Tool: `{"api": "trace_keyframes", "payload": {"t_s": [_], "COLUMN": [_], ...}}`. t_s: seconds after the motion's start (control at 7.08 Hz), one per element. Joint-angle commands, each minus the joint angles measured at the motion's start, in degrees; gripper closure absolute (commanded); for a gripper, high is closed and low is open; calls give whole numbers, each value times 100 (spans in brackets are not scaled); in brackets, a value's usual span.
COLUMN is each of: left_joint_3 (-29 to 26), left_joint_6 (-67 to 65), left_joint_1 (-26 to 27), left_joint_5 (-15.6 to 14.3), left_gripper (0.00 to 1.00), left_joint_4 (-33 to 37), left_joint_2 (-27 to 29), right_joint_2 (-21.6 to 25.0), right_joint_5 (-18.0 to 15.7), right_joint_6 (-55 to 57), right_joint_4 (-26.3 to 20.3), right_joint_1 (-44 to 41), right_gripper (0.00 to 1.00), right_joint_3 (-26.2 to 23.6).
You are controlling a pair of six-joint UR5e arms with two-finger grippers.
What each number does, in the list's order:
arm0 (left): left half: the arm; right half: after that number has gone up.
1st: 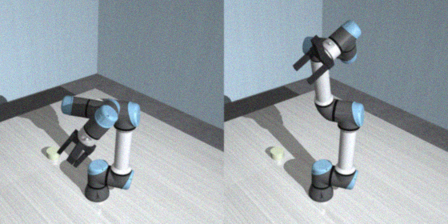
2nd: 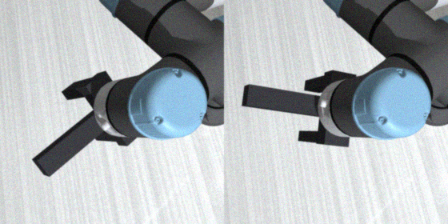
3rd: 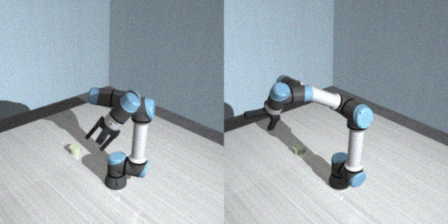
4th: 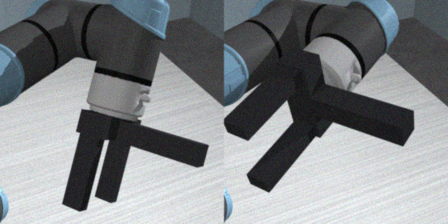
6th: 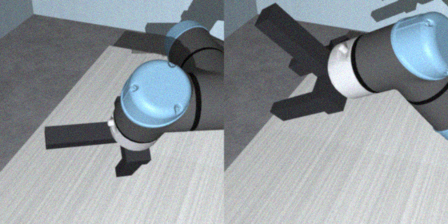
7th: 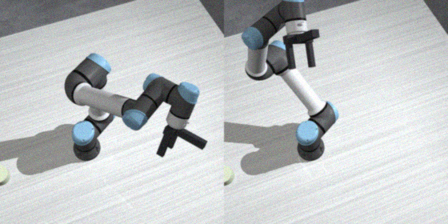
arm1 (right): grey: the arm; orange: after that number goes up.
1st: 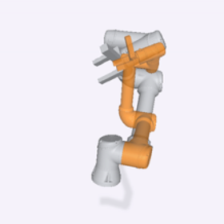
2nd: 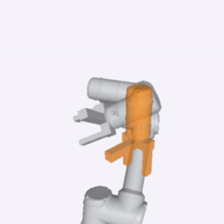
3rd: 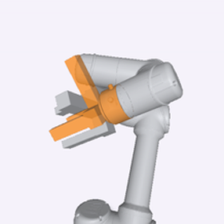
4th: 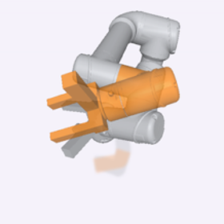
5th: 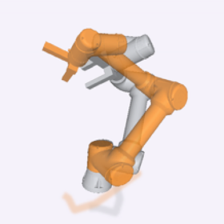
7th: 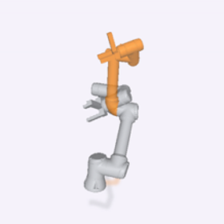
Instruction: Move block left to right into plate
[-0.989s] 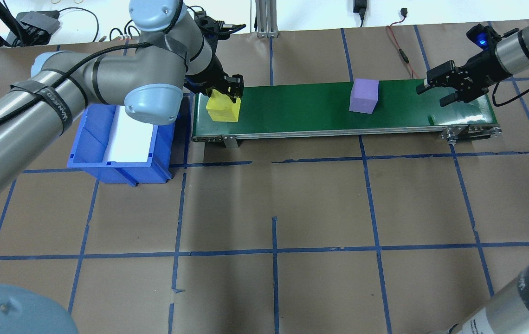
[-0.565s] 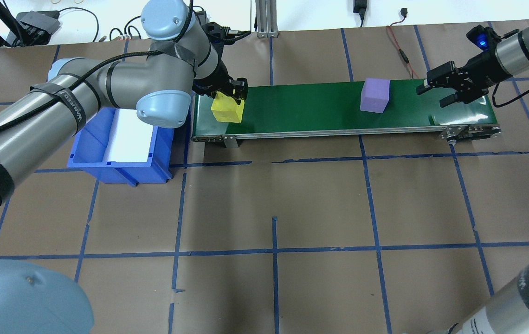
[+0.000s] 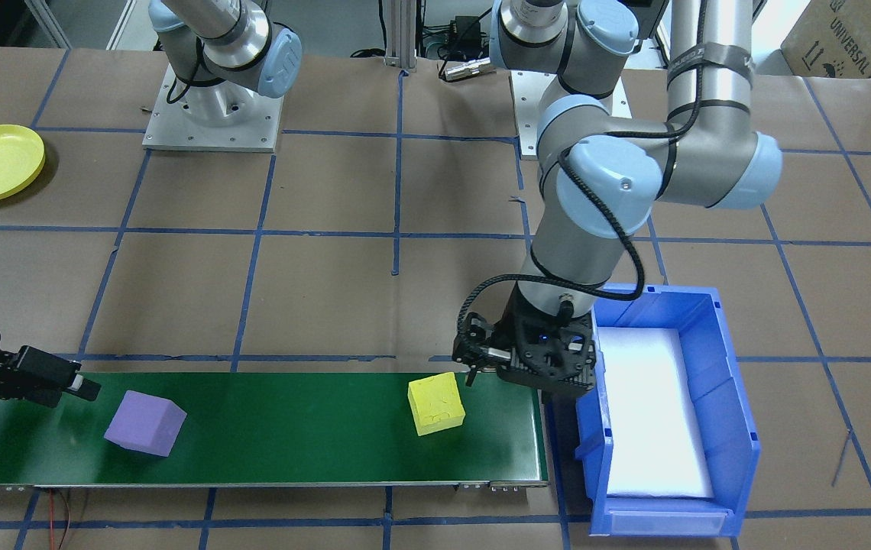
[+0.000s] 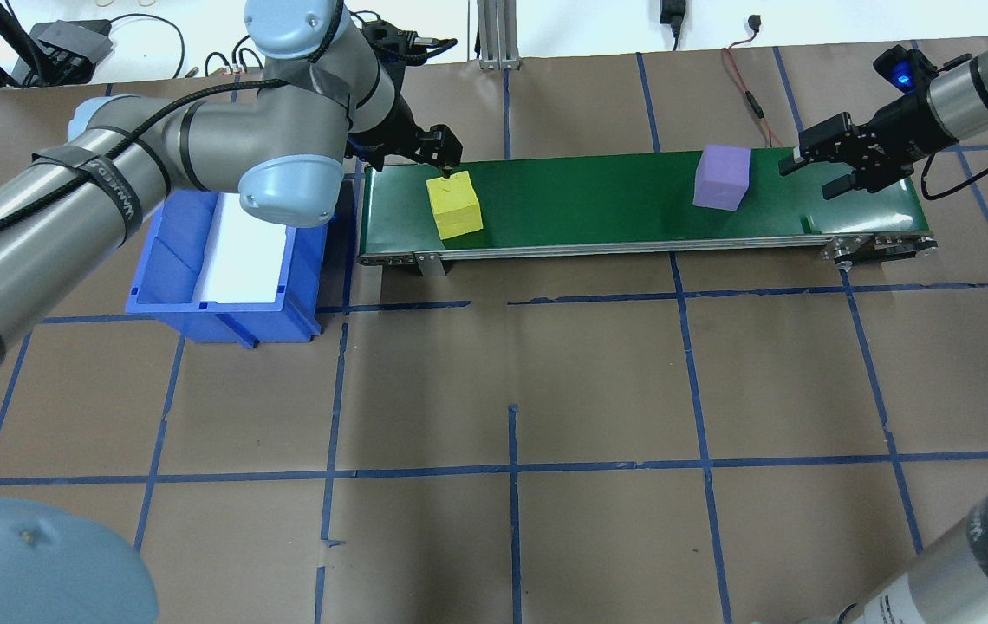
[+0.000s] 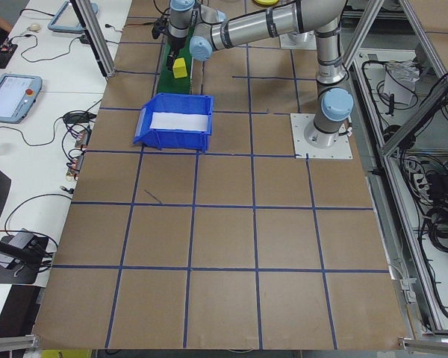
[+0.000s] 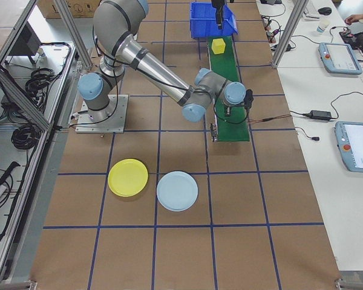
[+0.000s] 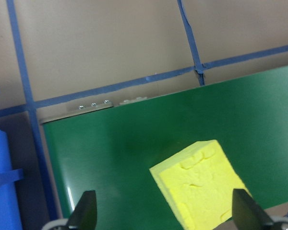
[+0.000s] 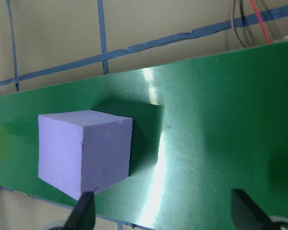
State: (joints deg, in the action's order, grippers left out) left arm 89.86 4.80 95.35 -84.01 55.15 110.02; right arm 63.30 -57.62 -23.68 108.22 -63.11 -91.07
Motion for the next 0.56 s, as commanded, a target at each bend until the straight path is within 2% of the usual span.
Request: {"api": "trace_keyframes", "payload": {"t_s": [0.0,0.28,0.42], "left_joint_3": [-4,-4,-4], "left_joint_6": [512,461,356], "left_joint_1": [-786,-1018,-1018], "left_joint_5": [16,-45,-176], "left_gripper": [0,0,0], "left_joint_4": [1683,3284,3727], "left_joint_2": [-1021,-1726,-1895], "right_joint_2": [-19,-20,-28], "right_joint_5": [5,-12,40], "right_joint_6": [380,435,565], "right_joint_4": [15,50,50], "right_joint_1": [0,0,0], "right_gripper": [0,0,0], "right_joint_3": [89,98,107]}}
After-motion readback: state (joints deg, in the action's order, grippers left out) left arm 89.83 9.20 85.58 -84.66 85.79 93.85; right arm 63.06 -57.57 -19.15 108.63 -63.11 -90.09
